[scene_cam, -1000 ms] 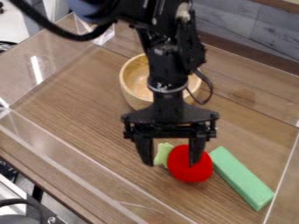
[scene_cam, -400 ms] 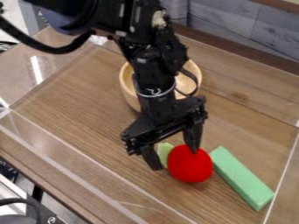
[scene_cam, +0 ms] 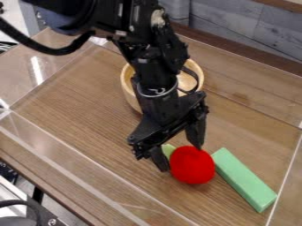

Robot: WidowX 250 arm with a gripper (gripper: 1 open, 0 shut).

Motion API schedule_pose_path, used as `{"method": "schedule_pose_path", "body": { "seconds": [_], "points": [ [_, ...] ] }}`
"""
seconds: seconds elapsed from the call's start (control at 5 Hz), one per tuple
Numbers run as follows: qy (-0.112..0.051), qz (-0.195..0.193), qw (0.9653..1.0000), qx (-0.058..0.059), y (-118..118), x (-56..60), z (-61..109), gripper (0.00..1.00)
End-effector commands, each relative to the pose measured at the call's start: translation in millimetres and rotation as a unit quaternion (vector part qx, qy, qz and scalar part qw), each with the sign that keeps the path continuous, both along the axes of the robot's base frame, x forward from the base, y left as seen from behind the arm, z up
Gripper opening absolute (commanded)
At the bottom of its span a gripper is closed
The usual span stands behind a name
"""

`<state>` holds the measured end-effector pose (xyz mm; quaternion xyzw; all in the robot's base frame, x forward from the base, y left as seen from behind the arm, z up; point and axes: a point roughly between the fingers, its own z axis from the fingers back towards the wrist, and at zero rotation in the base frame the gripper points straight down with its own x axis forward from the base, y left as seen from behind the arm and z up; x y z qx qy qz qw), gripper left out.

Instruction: Move the red fruit to the left

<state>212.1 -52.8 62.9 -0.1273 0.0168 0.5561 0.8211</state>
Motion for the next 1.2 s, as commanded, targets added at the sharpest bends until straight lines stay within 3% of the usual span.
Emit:
{"method": "schedule_pose_path", "body": {
  "seconds": [0.0,0.2,0.6,1.0],
  "points": [
    [-0.010,0.046,0.9989,-0.006,-9.5,9.4,-2.2,1.00],
    [-0.010,0.089,0.9959,-0.012,-18.4,15.4,-11.8,1.00],
    [-0.017,0.076,0.9968,-0.019,-7.5,19.0,-5.3,1.00],
    [-0.024,0.052,0.9979,-0.031,-25.8,30.6,-2.1,1.00]
  ]
}}
